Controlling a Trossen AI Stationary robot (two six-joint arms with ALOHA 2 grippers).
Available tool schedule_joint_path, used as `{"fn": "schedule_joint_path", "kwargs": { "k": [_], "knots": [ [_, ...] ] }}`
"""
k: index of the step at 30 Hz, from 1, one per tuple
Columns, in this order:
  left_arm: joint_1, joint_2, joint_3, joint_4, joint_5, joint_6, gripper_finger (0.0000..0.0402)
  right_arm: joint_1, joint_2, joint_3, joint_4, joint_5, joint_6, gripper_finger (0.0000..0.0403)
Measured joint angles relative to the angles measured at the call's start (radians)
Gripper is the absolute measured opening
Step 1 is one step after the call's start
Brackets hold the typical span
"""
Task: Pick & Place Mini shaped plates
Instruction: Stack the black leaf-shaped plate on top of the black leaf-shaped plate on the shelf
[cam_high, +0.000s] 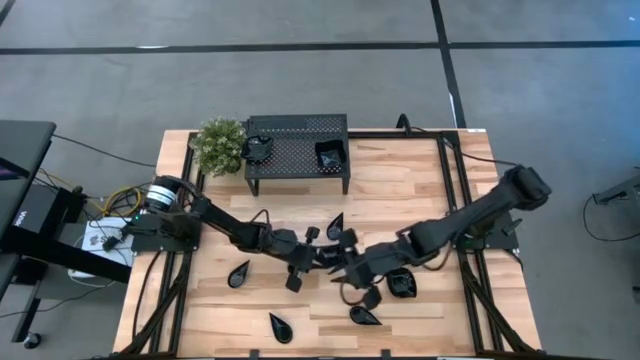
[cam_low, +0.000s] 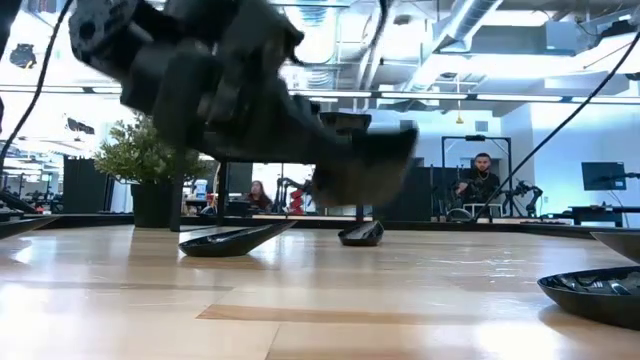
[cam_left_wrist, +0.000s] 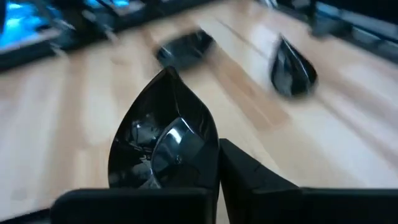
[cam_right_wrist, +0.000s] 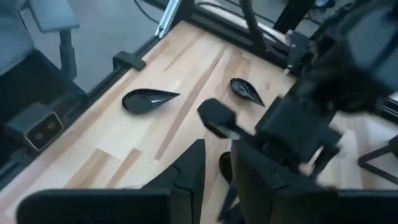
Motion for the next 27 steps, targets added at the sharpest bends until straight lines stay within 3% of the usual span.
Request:
{"fn": "schedule_joint_path", "kwargs": {
  "k": [4,11,16,21,27],
  "knots": [
    [-0.003,-0.130,0.002,-0.117,-0.131,-0.009,0.0012,0.018,-0.074,0.000,-0.108,0.014,0.047,0.0068],
    [0.019,-0.472,0.001,-0.445,-0.570,0.027,0.0010,0.021,-0.077,-0.045,-0.117,0.015,0.075,0.0066],
    [0.083,-0.706,0.001,-0.525,-0.808,0.031,0.0011,-0.008,-0.046,-0.045,-0.119,0.015,0.075,0.0066],
    [0.227,-0.830,0.001,-0.620,-0.838,0.028,0.0008,-0.044,-0.041,-0.044,-0.117,0.015,0.078,0.0065],
    [0.398,-0.825,0.001,-0.803,-0.828,0.006,0.0008,-0.068,-0.041,-0.044,-0.118,0.015,0.109,0.0065]
  ]
}}
